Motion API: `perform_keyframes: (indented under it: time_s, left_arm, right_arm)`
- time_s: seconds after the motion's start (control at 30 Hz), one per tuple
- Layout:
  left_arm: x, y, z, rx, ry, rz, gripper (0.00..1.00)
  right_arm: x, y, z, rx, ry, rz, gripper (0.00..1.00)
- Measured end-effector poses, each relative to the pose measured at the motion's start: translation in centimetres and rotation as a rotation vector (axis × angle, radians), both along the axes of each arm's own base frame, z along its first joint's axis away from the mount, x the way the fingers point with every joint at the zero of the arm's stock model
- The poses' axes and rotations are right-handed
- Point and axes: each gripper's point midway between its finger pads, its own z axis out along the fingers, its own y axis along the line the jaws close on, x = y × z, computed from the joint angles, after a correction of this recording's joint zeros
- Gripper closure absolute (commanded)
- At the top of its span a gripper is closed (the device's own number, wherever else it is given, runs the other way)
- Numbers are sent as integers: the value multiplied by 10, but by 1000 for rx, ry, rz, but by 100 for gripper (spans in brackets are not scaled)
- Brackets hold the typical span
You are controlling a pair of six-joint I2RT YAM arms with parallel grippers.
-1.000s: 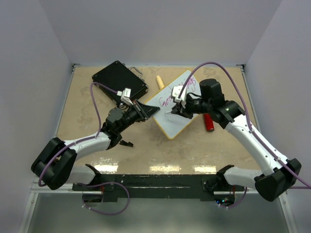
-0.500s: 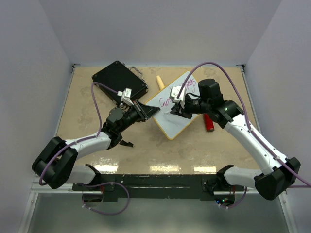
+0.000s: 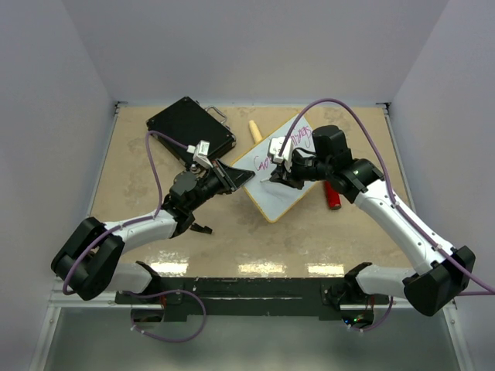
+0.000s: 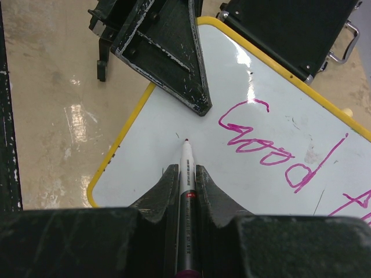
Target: Write a sentence on the whiteboard
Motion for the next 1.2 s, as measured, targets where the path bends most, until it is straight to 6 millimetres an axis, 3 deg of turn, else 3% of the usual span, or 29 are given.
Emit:
perform_keyframes:
  time_s: [1.2]
  left_arm:
    - [-1,-3,-7,11,10,-17,100]
  right_arm:
    - [-9,9,-9,2,39,66,100]
